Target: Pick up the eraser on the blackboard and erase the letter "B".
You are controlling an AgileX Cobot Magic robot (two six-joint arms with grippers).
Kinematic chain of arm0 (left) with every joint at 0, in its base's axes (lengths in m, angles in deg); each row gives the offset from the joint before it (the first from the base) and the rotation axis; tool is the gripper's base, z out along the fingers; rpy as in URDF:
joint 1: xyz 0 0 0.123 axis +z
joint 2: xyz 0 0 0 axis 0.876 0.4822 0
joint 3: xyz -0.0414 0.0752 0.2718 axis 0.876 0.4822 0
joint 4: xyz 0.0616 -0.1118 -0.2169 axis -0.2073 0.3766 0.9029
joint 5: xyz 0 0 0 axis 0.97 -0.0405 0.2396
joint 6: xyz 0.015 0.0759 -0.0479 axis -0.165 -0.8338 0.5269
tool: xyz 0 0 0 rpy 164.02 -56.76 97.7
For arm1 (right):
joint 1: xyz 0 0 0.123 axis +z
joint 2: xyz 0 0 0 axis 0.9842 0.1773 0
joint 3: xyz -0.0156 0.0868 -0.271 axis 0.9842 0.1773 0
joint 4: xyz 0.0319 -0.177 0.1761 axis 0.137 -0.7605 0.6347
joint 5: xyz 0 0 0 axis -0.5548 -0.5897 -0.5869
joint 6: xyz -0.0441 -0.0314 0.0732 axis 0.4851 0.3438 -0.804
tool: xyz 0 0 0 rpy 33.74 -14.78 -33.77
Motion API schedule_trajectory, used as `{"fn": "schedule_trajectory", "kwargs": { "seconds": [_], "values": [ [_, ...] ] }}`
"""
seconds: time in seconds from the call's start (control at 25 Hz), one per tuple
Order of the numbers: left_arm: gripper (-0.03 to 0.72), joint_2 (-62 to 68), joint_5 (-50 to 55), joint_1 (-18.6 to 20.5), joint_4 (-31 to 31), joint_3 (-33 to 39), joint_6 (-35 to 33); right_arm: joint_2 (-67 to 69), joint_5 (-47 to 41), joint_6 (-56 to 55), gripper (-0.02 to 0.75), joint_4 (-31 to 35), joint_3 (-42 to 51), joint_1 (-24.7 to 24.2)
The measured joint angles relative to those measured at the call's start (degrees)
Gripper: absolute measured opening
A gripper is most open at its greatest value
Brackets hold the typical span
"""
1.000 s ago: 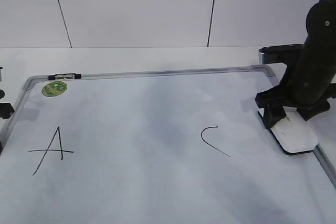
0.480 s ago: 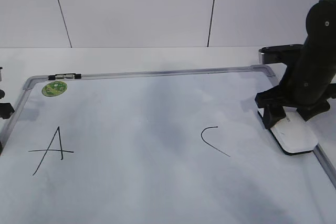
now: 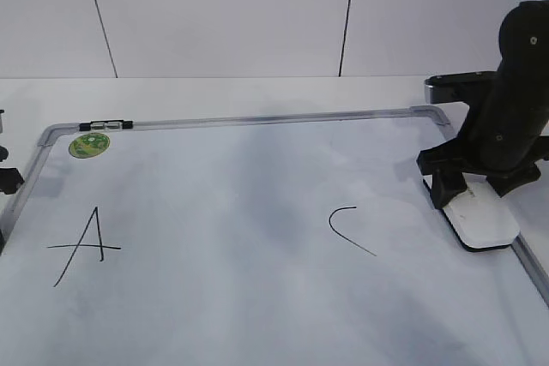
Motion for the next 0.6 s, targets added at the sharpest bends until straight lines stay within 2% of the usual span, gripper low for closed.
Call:
{"fn": "schedule_trajectory", "kwargs": {
  "seconds": [0.6],
  "values": [
    [0.042, 0.0, 0.08, 0.0, 0.13, 0.0, 0.0, 0.1, 0.0, -0.49, 0.532, -0.95, 0.0, 0.0]
  ]
}}
